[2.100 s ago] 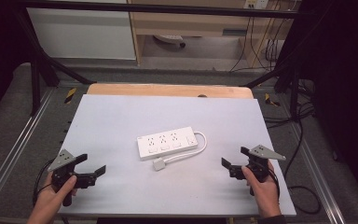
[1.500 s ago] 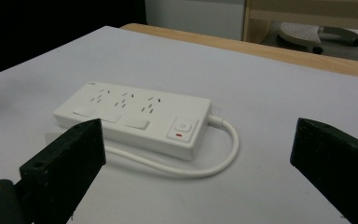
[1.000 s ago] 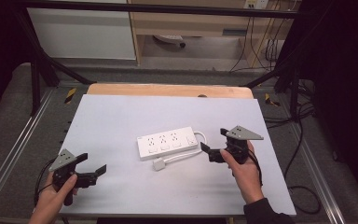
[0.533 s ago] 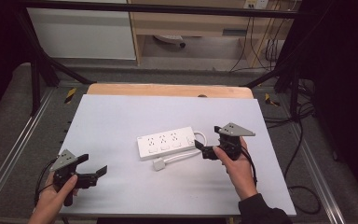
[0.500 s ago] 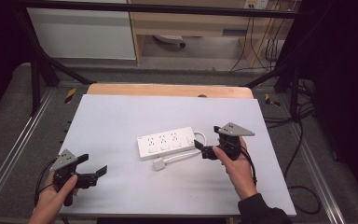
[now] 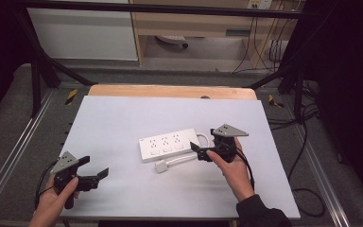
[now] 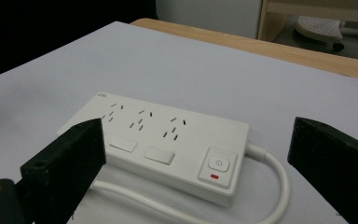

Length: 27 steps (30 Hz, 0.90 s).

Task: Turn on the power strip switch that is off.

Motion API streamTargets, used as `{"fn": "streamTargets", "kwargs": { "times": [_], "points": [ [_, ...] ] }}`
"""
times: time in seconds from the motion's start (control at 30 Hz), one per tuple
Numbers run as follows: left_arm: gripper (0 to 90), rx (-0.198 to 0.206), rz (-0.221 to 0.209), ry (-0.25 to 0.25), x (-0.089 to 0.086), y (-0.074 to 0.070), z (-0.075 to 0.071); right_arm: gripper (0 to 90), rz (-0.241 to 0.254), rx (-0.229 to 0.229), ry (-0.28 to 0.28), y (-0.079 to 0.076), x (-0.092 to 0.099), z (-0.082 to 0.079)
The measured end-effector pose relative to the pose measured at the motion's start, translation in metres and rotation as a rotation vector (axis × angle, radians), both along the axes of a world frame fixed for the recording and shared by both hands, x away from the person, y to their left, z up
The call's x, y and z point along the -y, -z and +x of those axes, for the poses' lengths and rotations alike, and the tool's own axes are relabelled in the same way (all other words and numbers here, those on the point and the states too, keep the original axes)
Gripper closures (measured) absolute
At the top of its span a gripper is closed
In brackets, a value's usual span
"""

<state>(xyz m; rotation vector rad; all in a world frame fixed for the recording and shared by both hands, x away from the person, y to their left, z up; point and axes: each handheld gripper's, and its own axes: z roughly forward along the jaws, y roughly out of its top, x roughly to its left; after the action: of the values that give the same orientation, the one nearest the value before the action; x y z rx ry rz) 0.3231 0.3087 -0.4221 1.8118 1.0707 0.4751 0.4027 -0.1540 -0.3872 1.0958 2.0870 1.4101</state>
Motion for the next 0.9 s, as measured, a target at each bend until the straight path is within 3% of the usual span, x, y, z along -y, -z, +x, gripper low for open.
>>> {"fn": "streamTargets", "kwargs": {
  "times": [0.9],
  "points": [
    [7.3,0.001,0.003,0.006,0.0,0.0,0.0,8.6,-0.024,-0.016,-0.019,0.008,-0.021,0.005]
  ]
}}
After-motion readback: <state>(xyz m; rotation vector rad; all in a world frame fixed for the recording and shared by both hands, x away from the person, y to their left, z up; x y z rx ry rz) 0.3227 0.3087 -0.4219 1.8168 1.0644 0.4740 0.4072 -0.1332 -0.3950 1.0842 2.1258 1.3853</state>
